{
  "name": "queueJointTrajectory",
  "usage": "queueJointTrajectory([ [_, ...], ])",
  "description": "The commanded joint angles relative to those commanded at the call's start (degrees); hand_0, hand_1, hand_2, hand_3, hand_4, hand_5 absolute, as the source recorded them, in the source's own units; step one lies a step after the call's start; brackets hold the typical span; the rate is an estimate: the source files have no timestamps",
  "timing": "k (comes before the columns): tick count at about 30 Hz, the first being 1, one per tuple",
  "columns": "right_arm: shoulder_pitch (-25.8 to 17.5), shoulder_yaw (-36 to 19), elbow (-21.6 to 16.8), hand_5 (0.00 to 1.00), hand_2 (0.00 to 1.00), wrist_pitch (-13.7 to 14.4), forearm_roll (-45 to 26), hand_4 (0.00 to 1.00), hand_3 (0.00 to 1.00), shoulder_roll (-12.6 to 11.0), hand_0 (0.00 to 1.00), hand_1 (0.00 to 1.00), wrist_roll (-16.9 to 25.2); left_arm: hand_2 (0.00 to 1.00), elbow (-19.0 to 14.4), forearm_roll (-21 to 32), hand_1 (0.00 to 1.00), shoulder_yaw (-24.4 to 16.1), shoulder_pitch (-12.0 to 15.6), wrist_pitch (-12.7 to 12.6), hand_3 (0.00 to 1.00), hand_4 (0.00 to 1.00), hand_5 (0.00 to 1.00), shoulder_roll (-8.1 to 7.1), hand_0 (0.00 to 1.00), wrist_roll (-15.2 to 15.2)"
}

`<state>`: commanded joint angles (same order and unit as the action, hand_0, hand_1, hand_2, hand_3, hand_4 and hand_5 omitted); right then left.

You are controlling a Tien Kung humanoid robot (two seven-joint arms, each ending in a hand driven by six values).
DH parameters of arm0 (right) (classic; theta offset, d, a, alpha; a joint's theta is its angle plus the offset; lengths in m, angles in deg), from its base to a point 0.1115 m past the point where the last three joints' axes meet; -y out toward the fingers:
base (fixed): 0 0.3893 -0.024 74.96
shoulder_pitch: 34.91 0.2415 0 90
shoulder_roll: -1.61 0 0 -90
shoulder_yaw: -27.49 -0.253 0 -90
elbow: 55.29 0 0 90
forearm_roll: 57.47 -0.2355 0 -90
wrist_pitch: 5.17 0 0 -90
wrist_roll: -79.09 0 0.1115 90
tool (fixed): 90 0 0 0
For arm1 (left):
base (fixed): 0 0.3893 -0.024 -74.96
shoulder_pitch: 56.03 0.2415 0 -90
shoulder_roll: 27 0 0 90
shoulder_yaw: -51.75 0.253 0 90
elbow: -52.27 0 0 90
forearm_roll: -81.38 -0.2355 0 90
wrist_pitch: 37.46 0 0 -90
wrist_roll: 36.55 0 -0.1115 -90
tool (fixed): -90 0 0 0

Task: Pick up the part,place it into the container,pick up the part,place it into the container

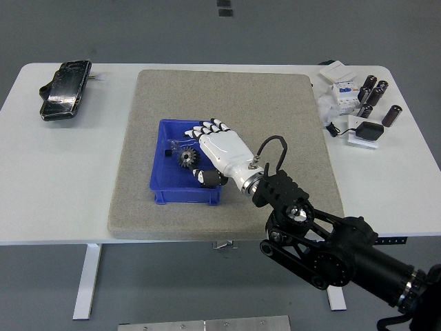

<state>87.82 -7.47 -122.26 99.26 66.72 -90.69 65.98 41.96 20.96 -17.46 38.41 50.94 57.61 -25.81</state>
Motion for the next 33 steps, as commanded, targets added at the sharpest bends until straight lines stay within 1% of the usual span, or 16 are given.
queueJointTrajectory([
  [3, -0.4, -0.3, 0.1, 0.326, 0.935, 0.6, -0.8, 0.811, 0.928, 0.0, 0.998, 0.972, 0.4, 0.582, 0.0, 0.3, 0.614, 0.0, 0.0, -0.2, 0.56, 0.678, 0.179, 0.0, 0.64, -0.5],
  [5, -0.8, -1.2, -0.2, 0.326, 0.935, 1.5, -2.3, 0.811, 0.928, -0.1, 0.998, 0.972, 1.1, 0.582, 0.0, 0.3, 0.614, 0.0, 0.0, -0.3, 0.56, 0.678, 0.179, -0.02, 0.64, -0.7],
  [6, -1.3, -2.1, -0.7, 0.333, 0.922, 2.1, -3.4, 0.818, 0.918, -0.2, 0.998, 0.957, 1.8, 0.588, 0.0, 0.2, 0.61, -0.1, 0.0, -0.2, 0.557, 0.686, 0.266, -0.02, 0.64, -0.7],
  [7, -1.8, -3.1, -1.2, 0.333, 0.922, 2.7, -4.6, 0.818, 0.918, -0.3, 0.998, 0.957, 2.5, 0.588, 0.0, 0.1, 0.61, -0.2, 0.0, -0.2, 0.557, 0.686, 0.266, -0.02, 0.64, -0.7],
  [11, -4.8, -8.1, -3.5, 0.333, 0.922, 5.7, -10.8, 0.818, 0.918, -1.2, 0.998, 0.957, 6.8, 0.588, 0.0, -0.1, 0.61, -0.3, 0.1, -0.1, 0.557, 0.686, 0.266, -0.03, 0.64, -0.6],
  [12, -5.7, -9.6, -3.7, 0.328, 0.876, 6.4, -12.9, 0.811, 0.868, -1.5, 0.991, 0.91, 8.2, 0.586, 0.0, 0.0, 0.613, -0.2, 0.1, -0.1, 0.557, 0.68, 0.237, -0.03, 0.64, -0.6],
  [14, -7.1, -12.3, -3.6, 0.328, 0.876, 7.2, -16.7, 0.811, 0.868, -2.2, 0.991, 0.91, 10.6, 0.586, 0.0, 0.3, 0.613, 0.0, 0.3, -0.1, 0.557, 0.68, 0.237, -0.06, 0.64, -0.4],
  [17, -9.1, -16.5, -2.7, 0.328, 0.876, 7.0, -23.0, 0.811, 0.868, -3.3, 0.991, 0.91, 14.1, 0.586, 0.0, 0.6, 0.613, 0.3, 0.5, -0.1, 0.557, 0.68, 0.237, -0.08, 0.64, -0.2],
  [18, -9.7, -17.8, -2.6, 0.331, 0.822, 6.7, -25.0, 0.803, 0.815, -3.7, 0.93, 0.849, 15.0, 0.584, 0.0, 0.8, 0.613, 0.3, 0.5, -0.1, 0.561, 0.68, 0.223, -0.09, 0.639, -0.3],
  [21, -12.1, -21.6, -3.1, 0.331, 0.822, 6.1, -29.8, 0.803, 0.815, -4.6, 0.93, 0.849, 16.7, 0.584, 0.0, 1.1, 0.613, 0.4, 0.7, -0.1, 0.561, 0.68, 0.223, -0.15, 0.639, -0.4],
  [25, -15.4, -26.1, -5.4, 0.331, 0.825, 5.7, -35.0, 0.805, 0.819, -5.8, 0.919, 0.848, 18.7, 0.583, 0.0, 1.2, 0.613, 0.5, 1.0, -0.2, 0.573, 0.686, 0.22, -0.32, 0.638, -0.4],
  [29, -18.2, -29.6, -8.1, 0.331, 0.825, 6.0, -39.5, 0.805, 0.819, -6.9, 0.919, 0.848, 21.4, 0.583, 0.0, 1.0, 0.613, 0.4, 1.0, -0.1, 0.573, 0.686, 0.22, -0.62, 0.638, -0.3],
  [30, -19.0, -30.4, -8.7, 0.326, 0.813, 6.0, -40.7, 0.804, 0.813, -7.2, 0.89, 0.825, 22.1, 0.586, 0.0, 1.0, 0.612, 0.4, 0.9, -0.1, 0.582, 0.701, 0.279, -0.7, 0.638, -0.3],
  [33, -20.8, -32.2, -9.6, 0.326, 0.813, 5.8, -43.8, 0.804, 0.813, -7.7, 0.89, 0.825, 23.8, 0.586, 0.0, 1.1, 0.612, 0.4, 0.9, 0.0, 0.582, 0.701, 0.279, -0.93, 0.638, -0.3],
])
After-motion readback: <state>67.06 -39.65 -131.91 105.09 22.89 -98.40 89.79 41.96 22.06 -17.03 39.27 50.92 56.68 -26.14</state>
